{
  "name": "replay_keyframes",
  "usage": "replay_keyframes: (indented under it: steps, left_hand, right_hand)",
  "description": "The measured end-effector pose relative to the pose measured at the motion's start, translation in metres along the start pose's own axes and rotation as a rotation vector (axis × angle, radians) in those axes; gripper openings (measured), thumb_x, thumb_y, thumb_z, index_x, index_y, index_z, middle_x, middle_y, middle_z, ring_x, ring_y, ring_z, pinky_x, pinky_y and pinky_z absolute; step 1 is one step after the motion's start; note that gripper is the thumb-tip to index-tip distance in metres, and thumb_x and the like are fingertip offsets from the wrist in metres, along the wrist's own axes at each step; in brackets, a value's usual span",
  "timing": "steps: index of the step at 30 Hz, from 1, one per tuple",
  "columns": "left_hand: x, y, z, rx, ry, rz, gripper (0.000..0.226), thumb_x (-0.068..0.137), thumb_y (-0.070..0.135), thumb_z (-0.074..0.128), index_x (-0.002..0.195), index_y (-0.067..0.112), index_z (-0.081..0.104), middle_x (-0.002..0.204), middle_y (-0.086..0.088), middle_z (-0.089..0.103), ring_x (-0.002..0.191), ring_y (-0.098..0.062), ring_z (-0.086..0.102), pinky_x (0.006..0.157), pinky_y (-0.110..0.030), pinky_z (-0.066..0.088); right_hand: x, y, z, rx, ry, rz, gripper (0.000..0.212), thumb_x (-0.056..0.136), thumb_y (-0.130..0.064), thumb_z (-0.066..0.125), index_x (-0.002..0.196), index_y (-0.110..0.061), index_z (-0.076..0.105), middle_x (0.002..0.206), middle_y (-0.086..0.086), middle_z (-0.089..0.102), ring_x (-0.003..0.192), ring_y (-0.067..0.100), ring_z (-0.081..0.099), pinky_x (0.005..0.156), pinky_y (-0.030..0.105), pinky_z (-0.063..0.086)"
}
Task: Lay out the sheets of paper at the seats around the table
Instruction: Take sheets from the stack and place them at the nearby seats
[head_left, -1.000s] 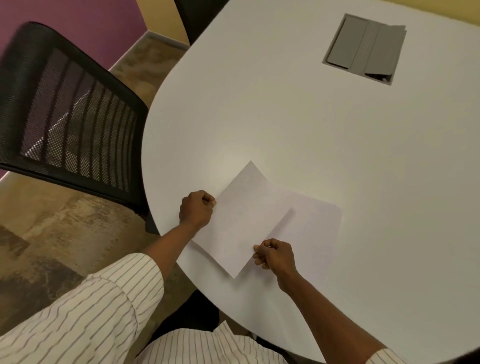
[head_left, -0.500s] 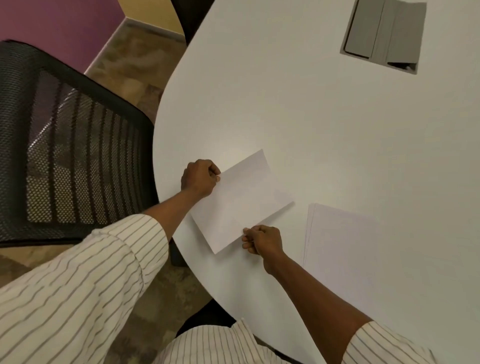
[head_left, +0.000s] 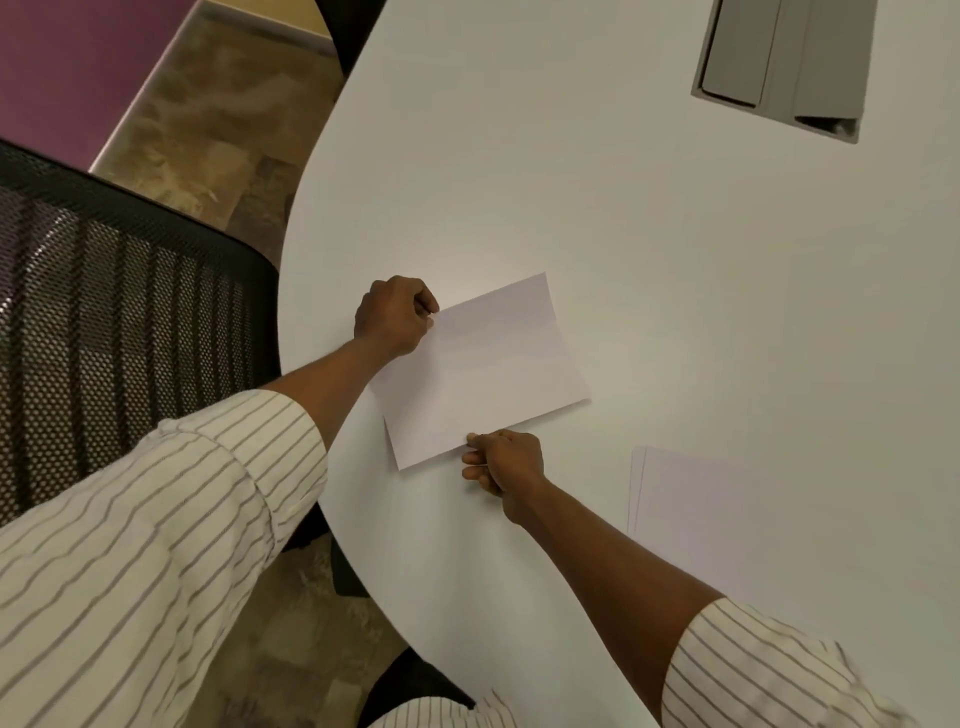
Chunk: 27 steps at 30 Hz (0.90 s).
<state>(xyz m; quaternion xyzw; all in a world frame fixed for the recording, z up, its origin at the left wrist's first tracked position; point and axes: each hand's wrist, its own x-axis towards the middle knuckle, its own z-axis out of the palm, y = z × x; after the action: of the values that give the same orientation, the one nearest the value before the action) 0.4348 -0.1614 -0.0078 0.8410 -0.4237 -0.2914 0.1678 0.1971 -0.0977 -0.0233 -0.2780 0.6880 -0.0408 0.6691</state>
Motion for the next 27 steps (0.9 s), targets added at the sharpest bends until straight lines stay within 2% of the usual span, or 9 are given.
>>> replay_keyframes:
  steps: [3, 9, 14, 16, 18, 20, 23, 27]
  left_hand:
    - [0.016, -0.002, -0.001, 0.028, -0.016, 0.004, 0.016, 0.087, 0.009, 0.081, 0.096, 0.021, 0.081, 0.098, -0.001, 0.079, 0.098, -0.027, 0.074, 0.089, -0.042, 0.062]
    - [0.035, -0.011, 0.002, 0.066, -0.026, -0.008, 0.018, 0.087, 0.008, 0.078, 0.097, 0.023, 0.080, 0.100, 0.000, 0.079, 0.100, -0.028, 0.073, 0.089, -0.040, 0.061]
    - [0.045, -0.016, 0.003, 0.064, -0.011, -0.003, 0.018, 0.087, 0.008, 0.077, 0.099, 0.022, 0.081, 0.102, -0.001, 0.079, 0.101, -0.028, 0.072, 0.088, -0.039, 0.060]
    - [0.046, -0.015, 0.004, 0.067, -0.021, 0.014, 0.019, 0.087, 0.006, 0.076, 0.099, 0.021, 0.081, 0.102, -0.001, 0.079, 0.101, -0.028, 0.072, 0.088, -0.040, 0.060]
    - [0.046, -0.015, 0.006, 0.080, -0.029, 0.035, 0.020, 0.087, 0.006, 0.075, 0.100, 0.020, 0.081, 0.102, -0.001, 0.079, 0.102, -0.028, 0.072, 0.088, -0.040, 0.060]
    - [0.046, -0.015, 0.006, 0.102, -0.022, 0.047, 0.020, 0.087, 0.006, 0.074, 0.100, 0.020, 0.080, 0.104, -0.001, 0.079, 0.104, -0.028, 0.071, 0.087, -0.039, 0.058]
    - [0.046, -0.017, 0.006, 0.138, -0.012, 0.066, 0.020, 0.086, 0.004, 0.072, 0.099, 0.019, 0.080, 0.108, -0.002, 0.078, 0.105, -0.029, 0.070, 0.087, -0.039, 0.057]
    - [0.047, -0.019, 0.010, 0.183, 0.007, 0.098, 0.018, 0.086, 0.003, 0.072, 0.097, 0.016, 0.079, 0.107, -0.004, 0.074, 0.108, -0.030, 0.067, 0.085, -0.038, 0.053]
  right_hand:
    - [0.010, -0.009, 0.013, -0.004, 0.016, 0.018, 0.010, 0.097, -0.013, 0.073, 0.098, -0.003, 0.077, 0.077, 0.010, 0.078, 0.052, 0.021, 0.070, 0.043, 0.022, 0.046]
    - [0.017, -0.010, 0.025, -0.003, 0.058, 0.054, 0.010, 0.097, -0.010, 0.071, 0.096, -0.002, 0.078, 0.072, 0.012, 0.078, 0.054, 0.025, 0.069, 0.046, 0.025, 0.050]
    - [0.022, -0.006, 0.031, -0.047, 0.073, 0.024, 0.013, 0.097, -0.011, 0.074, 0.087, -0.004, 0.079, 0.073, 0.012, 0.081, 0.055, 0.026, 0.073, 0.048, 0.025, 0.054]
    - [0.024, -0.006, 0.035, -0.048, 0.082, 0.007, 0.015, 0.097, -0.011, 0.073, 0.085, -0.004, 0.079, 0.072, 0.011, 0.081, 0.053, 0.026, 0.073, 0.054, 0.029, 0.060]
    - [0.027, -0.007, 0.038, -0.046, 0.073, 0.003, 0.017, 0.097, -0.014, 0.073, 0.084, -0.004, 0.078, 0.070, 0.011, 0.080, 0.054, 0.027, 0.073, 0.067, 0.038, 0.068]
    - [0.028, -0.010, 0.040, -0.052, 0.062, 0.016, 0.022, 0.097, -0.020, 0.075, 0.084, -0.002, 0.078, 0.067, 0.010, 0.080, 0.054, 0.029, 0.074, 0.077, 0.045, 0.070]
    - [0.031, -0.013, 0.039, -0.063, 0.079, 0.030, 0.030, 0.098, -0.026, 0.077, 0.086, 0.002, 0.078, 0.064, 0.010, 0.078, 0.052, 0.028, 0.074, 0.072, 0.046, 0.070]
    - [0.031, -0.014, 0.040, -0.091, 0.096, 0.020, 0.029, 0.099, -0.026, 0.076, 0.087, 0.000, 0.076, 0.063, 0.009, 0.078, 0.049, 0.026, 0.073, 0.064, 0.039, 0.069]
